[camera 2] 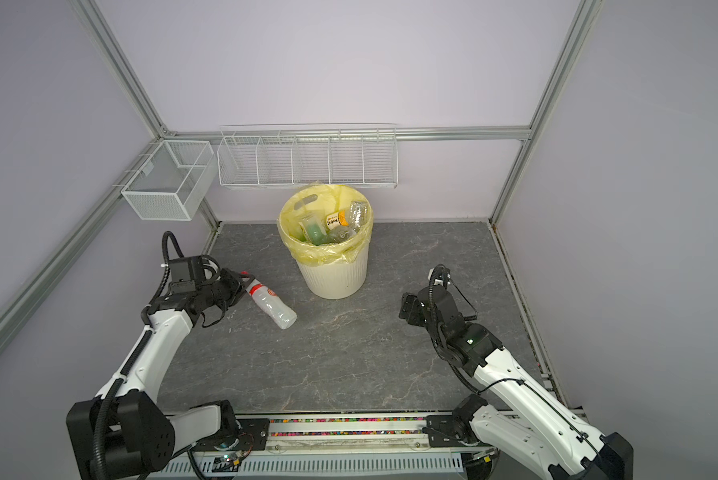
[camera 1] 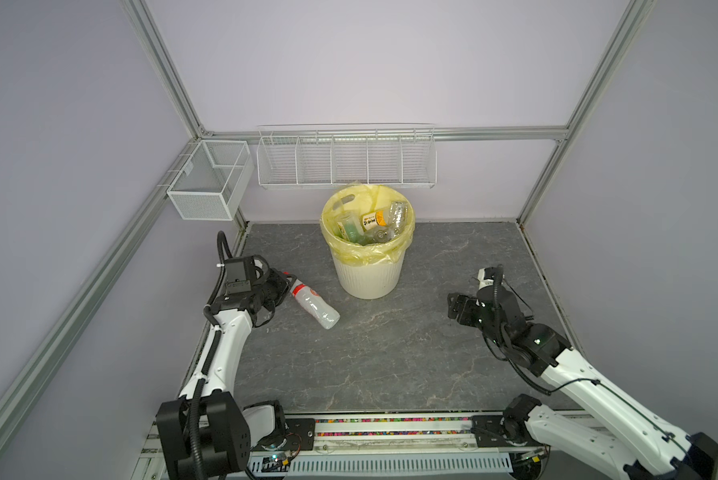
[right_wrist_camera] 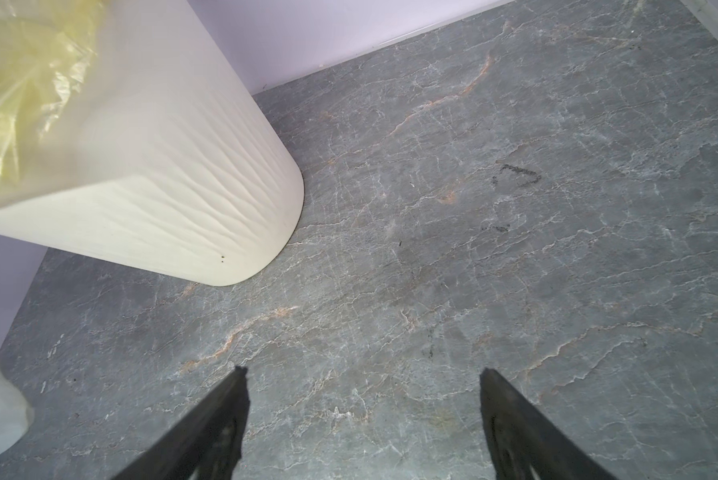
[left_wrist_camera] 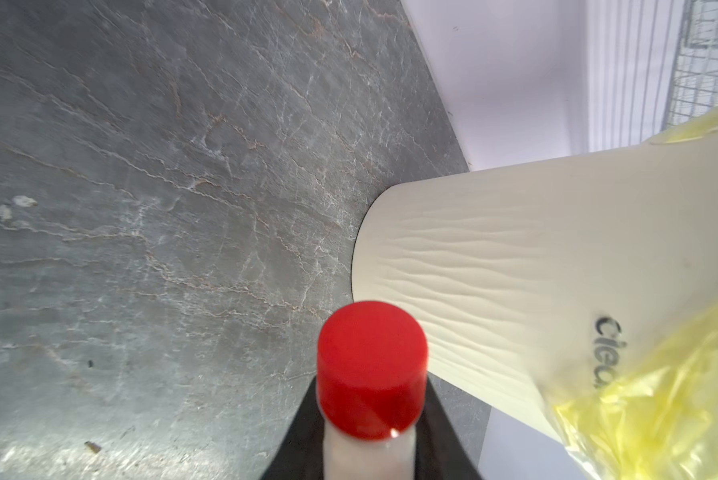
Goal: Throw the plastic bottles in the bin
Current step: 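Lift the red-capped bottle with the left gripper and turn it toward the bin, then raise the left gripper over the bin and open it to drop the bottle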
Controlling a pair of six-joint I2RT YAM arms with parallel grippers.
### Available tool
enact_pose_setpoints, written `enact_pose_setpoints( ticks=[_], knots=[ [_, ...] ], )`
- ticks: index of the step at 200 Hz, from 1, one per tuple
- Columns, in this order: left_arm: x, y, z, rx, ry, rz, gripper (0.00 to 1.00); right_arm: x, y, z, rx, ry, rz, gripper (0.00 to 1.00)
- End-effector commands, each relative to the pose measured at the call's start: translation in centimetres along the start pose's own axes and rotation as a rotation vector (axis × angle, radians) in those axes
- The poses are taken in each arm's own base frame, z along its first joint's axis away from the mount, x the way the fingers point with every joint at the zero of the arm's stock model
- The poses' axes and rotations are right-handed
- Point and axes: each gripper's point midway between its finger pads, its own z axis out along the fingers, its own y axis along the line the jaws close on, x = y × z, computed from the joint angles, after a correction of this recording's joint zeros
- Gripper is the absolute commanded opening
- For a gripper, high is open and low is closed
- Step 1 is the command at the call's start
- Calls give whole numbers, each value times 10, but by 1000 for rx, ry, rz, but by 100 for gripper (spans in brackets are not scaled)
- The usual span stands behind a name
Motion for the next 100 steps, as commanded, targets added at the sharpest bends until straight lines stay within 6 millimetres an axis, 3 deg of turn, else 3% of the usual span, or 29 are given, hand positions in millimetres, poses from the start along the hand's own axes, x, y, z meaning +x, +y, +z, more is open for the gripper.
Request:
enact_pose_setpoints(
  ticks=[1,36,66,100],
  knots=[
    [15,11,-14,-13,3,17,4,-11,6,-2,-18,-31,-2,88],
    [6,-52,-59,159,-46,66,5,-12,8,1,-15,-23,-22,88],
    [-19,-119,-101,293,-109,115,6,-13,10,3,-19,-28,-28,88],
    [-42,-164,-127,379,-171,134,6,-13,13,4,-31,-28,-22,88]
  ],
)
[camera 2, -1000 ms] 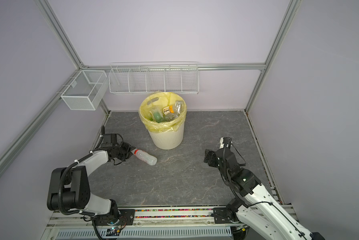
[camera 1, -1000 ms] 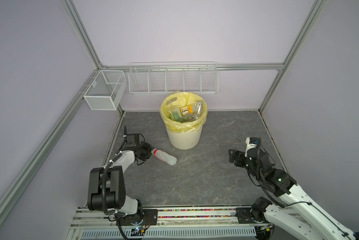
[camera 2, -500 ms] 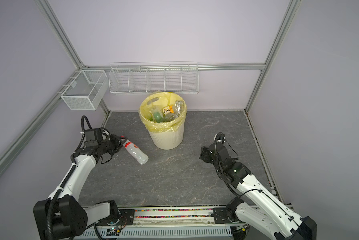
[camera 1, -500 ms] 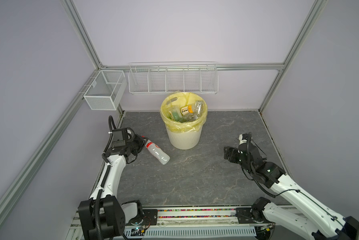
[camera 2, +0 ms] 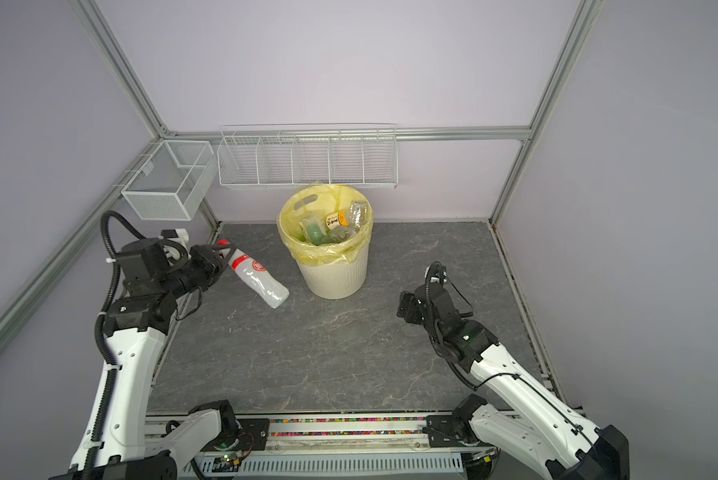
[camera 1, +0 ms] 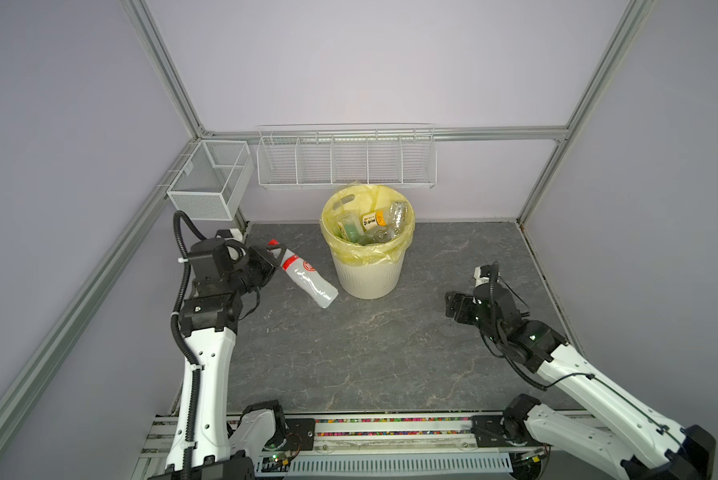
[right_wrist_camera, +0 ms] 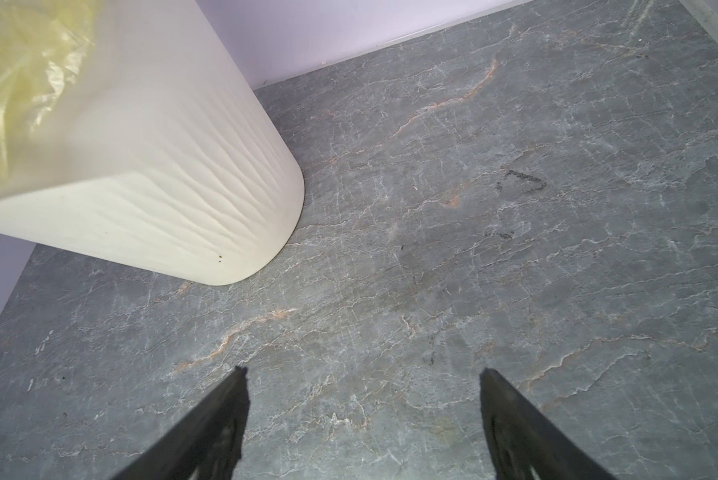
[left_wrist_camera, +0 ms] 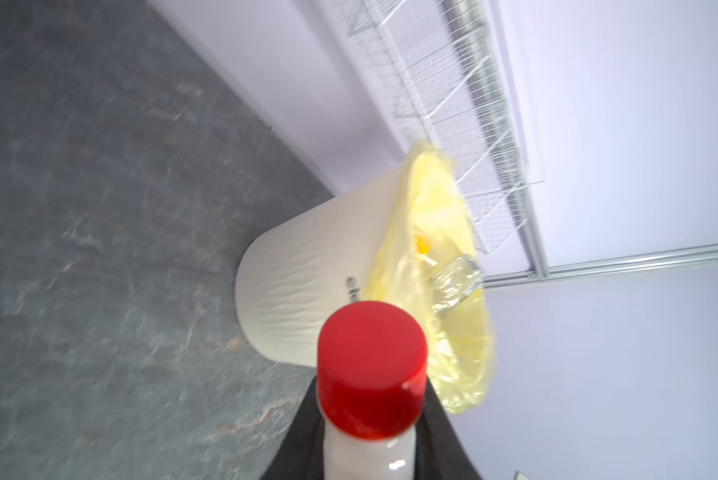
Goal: Throw the plastic bottles in the bin
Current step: 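Raise the left gripper over the bin and open it to drop the bottle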
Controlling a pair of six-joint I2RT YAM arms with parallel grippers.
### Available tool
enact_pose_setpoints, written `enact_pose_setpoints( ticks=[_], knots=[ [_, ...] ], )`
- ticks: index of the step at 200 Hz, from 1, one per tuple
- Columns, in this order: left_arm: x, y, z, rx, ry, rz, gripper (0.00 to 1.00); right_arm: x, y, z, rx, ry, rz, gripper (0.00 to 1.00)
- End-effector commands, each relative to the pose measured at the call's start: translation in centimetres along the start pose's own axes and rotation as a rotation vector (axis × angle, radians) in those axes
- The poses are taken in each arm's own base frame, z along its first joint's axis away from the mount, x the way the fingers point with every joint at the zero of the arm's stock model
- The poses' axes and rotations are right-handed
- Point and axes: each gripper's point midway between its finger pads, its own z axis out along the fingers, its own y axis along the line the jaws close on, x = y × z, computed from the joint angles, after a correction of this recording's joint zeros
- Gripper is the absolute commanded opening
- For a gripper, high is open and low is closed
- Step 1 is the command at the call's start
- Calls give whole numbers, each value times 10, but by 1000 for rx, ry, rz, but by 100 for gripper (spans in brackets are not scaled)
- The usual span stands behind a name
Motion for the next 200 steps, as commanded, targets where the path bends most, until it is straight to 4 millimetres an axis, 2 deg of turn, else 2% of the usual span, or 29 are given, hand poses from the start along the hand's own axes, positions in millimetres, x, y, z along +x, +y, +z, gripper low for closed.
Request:
enact_pose_setpoints(
  ticks=[1,15,51,90,130,161,166,170,173,174,175,176,177,181,191,200],
  knots=[
    [-14,-24,-3,58,-14,-17,6,-11,8,-2,-30,-29,6,88],
    [-20,-33,-2,92,-25,-24,6,-11,8,-4,-38,-32,11,88],
    [-32,-40,10,125,-28,-66,7,-11,5,-8,-41,-41,15,88],
    [-42,-71,32,147,-38,-40,8,-12,5,-12,-46,-50,20,88],
    [-41,-102,85,140,4,-28,9,-10,3,-16,-51,-51,30,88],
    [-27,-123,141,101,52,30,12,-9,-2,-21,-48,-63,42,88],
    [-24,-123,151,80,61,42,19,-9,-3,-22,-47,-64,44,88],
    [-22,-123,159,64,70,43,33,-9,-4,-22,-46,-65,45,88],
    [-20,-122,166,56,82,44,56,-9,-4,-22,-45,-66,46,88],
    [-20,-121,168,54,85,43,67,-9,-4,-23,-45,-66,46,88],
    [-18,-120,172,51,92,42,84,-9,-5,-23,-44,-66,47,88],
    [-18,-121,173,52,94,45,92,-9,-5,-23,-44,-66,47,88],
    [-18,-121,175,52,98,47,96,-9,-5,-23,-44,-66,48,88],
    [-14,-119,184,48,121,38,100,-9,-5,-23,-44,-67,48,88],
    [-12,-115,199,27,164,27,100,-8,-6,-25,-42,-67,50,88],
    [-15,-117,199,10,173,49,100,-9,-7,-26,-41,-69,53,88]
  ],
)
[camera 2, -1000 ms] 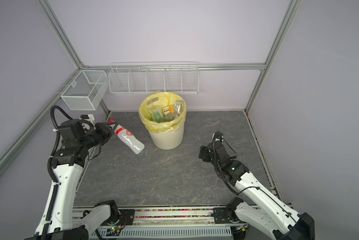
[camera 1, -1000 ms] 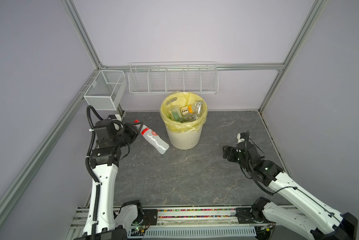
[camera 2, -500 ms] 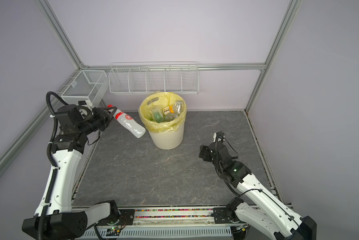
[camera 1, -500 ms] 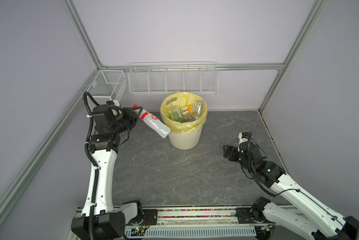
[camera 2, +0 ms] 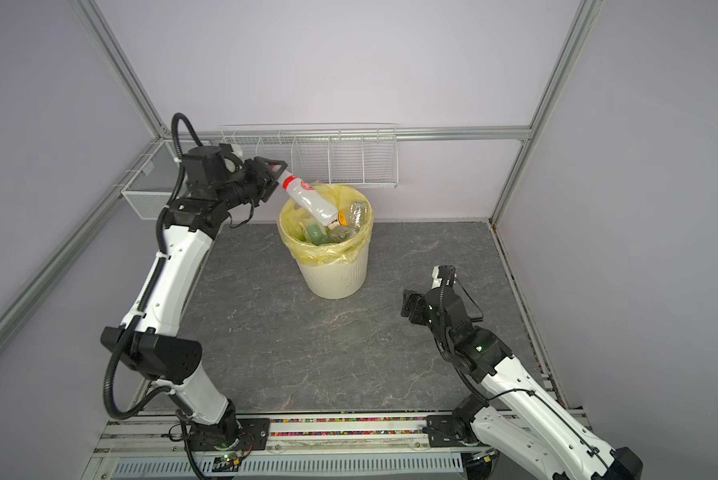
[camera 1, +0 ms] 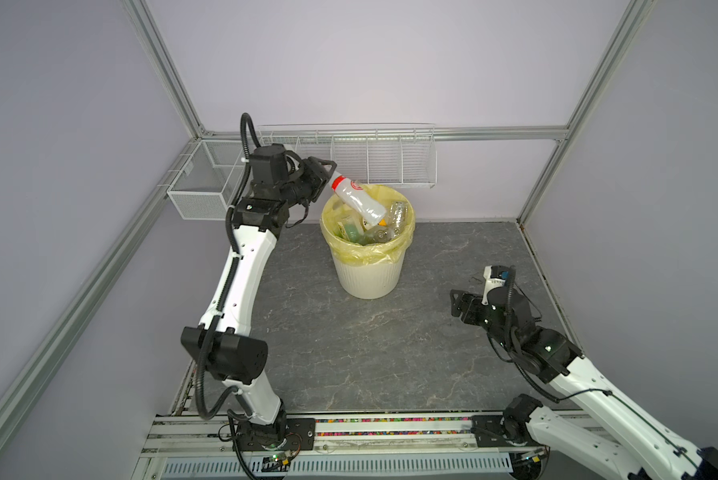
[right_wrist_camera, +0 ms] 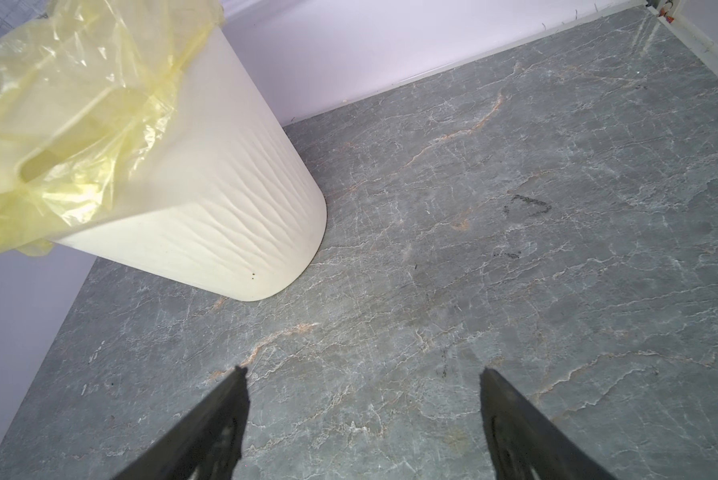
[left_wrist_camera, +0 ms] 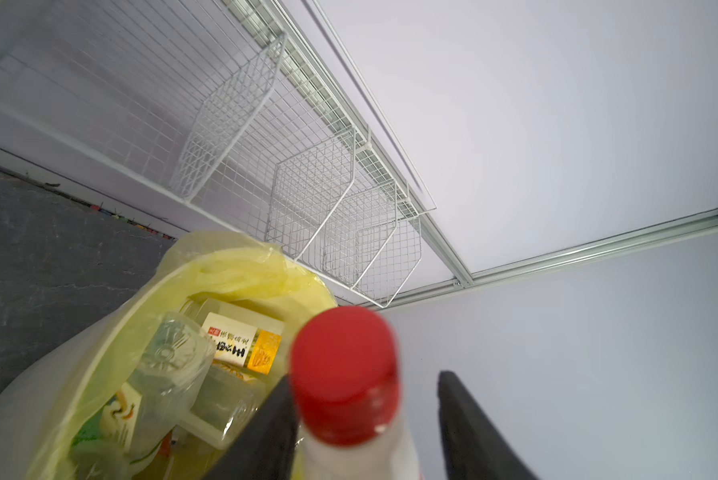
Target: Throw the plastic bottles in the bin
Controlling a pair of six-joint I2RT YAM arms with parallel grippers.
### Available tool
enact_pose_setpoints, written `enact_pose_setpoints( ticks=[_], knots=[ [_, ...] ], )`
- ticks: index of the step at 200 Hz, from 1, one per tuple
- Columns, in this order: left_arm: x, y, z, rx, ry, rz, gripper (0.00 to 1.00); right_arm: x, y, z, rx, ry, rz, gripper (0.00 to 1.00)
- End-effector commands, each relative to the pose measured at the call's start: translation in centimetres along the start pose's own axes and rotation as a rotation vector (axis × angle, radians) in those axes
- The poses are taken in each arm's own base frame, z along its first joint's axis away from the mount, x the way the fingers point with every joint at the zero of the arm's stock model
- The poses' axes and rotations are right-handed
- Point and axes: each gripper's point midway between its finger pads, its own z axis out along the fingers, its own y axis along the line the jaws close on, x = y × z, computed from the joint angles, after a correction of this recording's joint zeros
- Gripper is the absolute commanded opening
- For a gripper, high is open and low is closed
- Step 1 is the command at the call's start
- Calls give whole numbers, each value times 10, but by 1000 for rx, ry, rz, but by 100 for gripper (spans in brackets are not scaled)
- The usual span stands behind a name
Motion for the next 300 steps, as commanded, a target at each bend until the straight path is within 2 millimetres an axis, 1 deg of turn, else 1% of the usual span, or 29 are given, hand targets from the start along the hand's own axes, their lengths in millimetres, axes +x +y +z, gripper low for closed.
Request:
enact_pose_setpoints(
  ticks=[1,3,10,32,45,55,73,87,98,117,147,166,190,223,247,268,300],
  knots=[
    [2,25,14,-126,57,6,100,7,-9,-2,23,8,12,88],
    [1,26,13,-138,58,11,100,6,-9,-2,23,8,13,88],
    [-6,19,3,-155,33,48,100,6,-9,-4,21,4,16,88],
    [-31,-14,-39,-122,-64,143,100,6,-12,-6,24,-4,19,88],
    [-40,-21,-59,-107,-99,135,100,6,-14,-6,32,-7,17,88],
    [-45,-20,-71,-100,-108,124,100,5,-13,-5,33,-7,12,88],
    [-53,-5,-95,-158,-144,133,100,4,-11,-2,39,-3,-4,88],
    [-54,6,-111,-228,-179,176,100,3,-10,-1,44,1,-13,88],
    [-50,15,-119,-266,-192,203,100,4,-10,1,48,6,-21,88],
    [-39,37,-124,-310,-191,235,100,3,-10,4,57,9,-34,88],
    [-23,83,-131,-403,-195,272,100,1,-9,7,71,11,-51,88],
    [-14,102,-134,-421,-192,293,100,0,-9,8,83,19,-71,88],
    [-3,120,-137,-435,-201,317,100,-4,-17,7,132,25,-82,88],
    [13,160,-137,-506,-198,294,100,-12,-30,2,188,-4,-93,88],
    [25,181,-134,-534,-169,284,100,-15,-41,0,226,-7,-122,88],
    [30,199,-136,-583,-160,296,100,-18,-54,-5,283,-5,-135,88],
    [37,225,-142,-652,-172,346,100,-24,-68,-11,339,-35,-169,88]
  ],
)
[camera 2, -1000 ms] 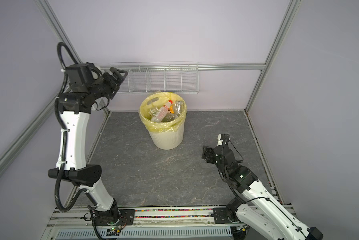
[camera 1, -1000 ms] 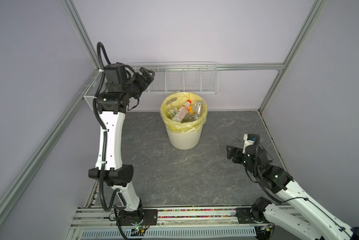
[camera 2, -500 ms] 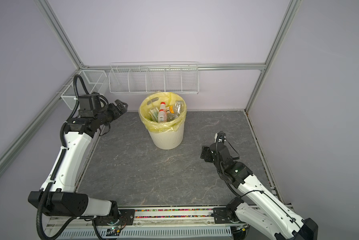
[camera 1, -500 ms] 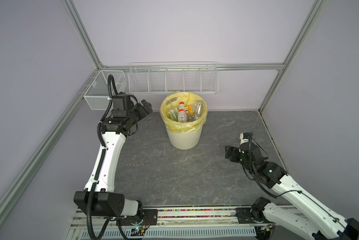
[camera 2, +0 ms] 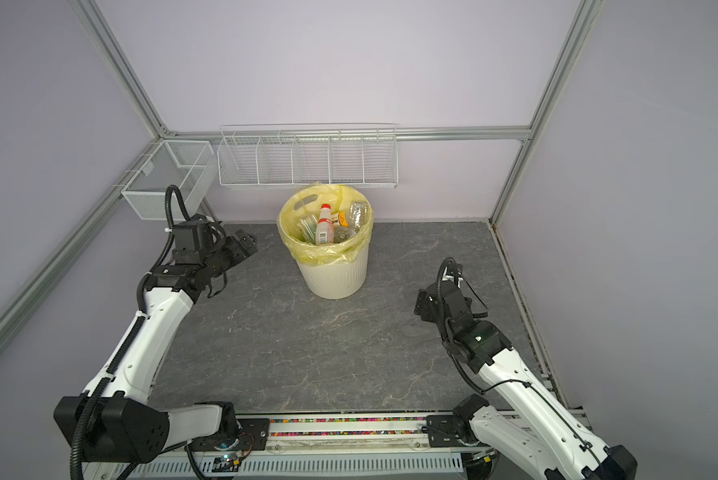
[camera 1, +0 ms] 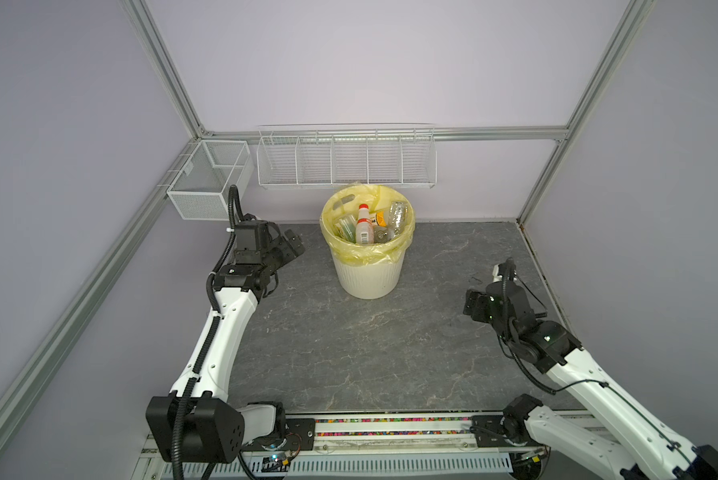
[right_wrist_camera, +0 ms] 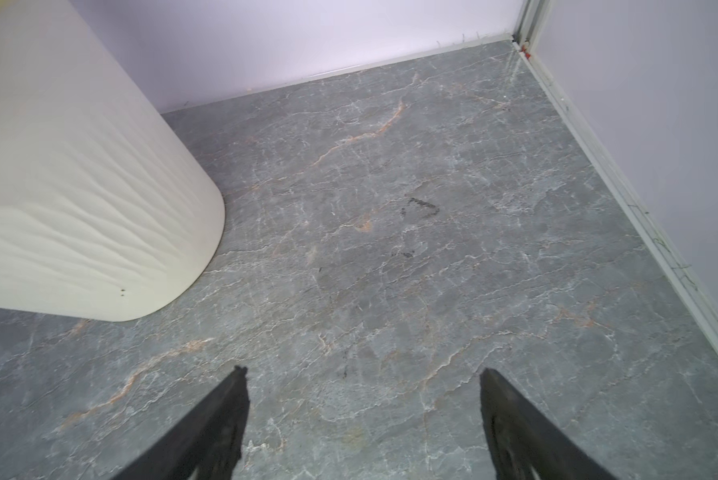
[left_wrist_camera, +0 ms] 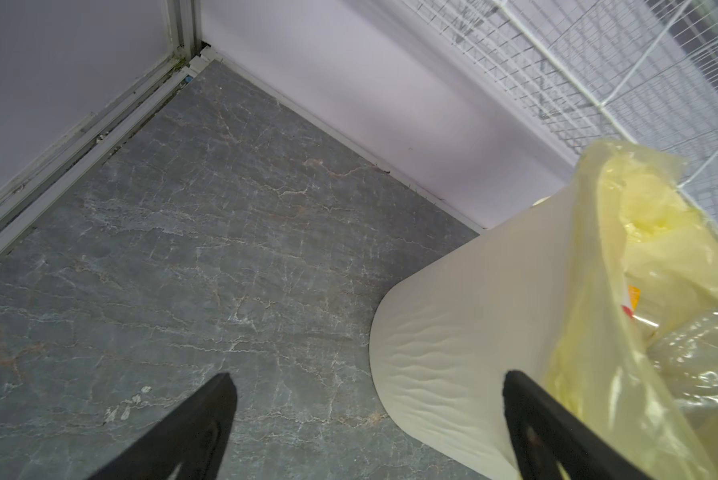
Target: Throw the plastic bottles in the bin
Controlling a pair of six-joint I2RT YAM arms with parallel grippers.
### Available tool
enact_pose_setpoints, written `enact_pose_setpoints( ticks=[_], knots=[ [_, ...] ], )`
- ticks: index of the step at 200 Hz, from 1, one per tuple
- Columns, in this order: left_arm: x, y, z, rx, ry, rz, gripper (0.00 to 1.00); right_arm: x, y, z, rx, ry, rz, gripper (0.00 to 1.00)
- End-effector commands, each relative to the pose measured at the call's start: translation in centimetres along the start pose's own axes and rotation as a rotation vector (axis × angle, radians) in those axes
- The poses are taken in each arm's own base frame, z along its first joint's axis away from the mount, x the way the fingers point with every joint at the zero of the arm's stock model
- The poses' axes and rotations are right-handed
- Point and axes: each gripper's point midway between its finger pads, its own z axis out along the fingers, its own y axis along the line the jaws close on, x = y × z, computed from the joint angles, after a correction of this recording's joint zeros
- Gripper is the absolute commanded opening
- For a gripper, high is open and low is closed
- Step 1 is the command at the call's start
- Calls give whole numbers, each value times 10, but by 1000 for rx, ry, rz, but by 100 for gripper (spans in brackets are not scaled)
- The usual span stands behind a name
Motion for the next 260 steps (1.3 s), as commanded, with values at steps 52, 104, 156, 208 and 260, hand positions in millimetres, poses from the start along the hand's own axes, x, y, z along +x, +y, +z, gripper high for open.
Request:
enact_pose_setpoints(
  ticks=[52,104,156,208,260],
  knots=[
    [18,60,7,-156,-206,143,100,-14,-28,-4,104,-114,-88,88],
    [51,102,23,-231,-315,170,100,-7,-27,21,139,-134,-192,89],
    [52,135,18,-396,-375,165,100,4,-38,51,211,-107,-251,89],
    [61,167,24,-504,-522,165,100,14,-64,75,254,-86,-184,89],
    [54,156,43,-454,-531,237,99,9,-124,88,392,-162,-24,89]
  ],
)
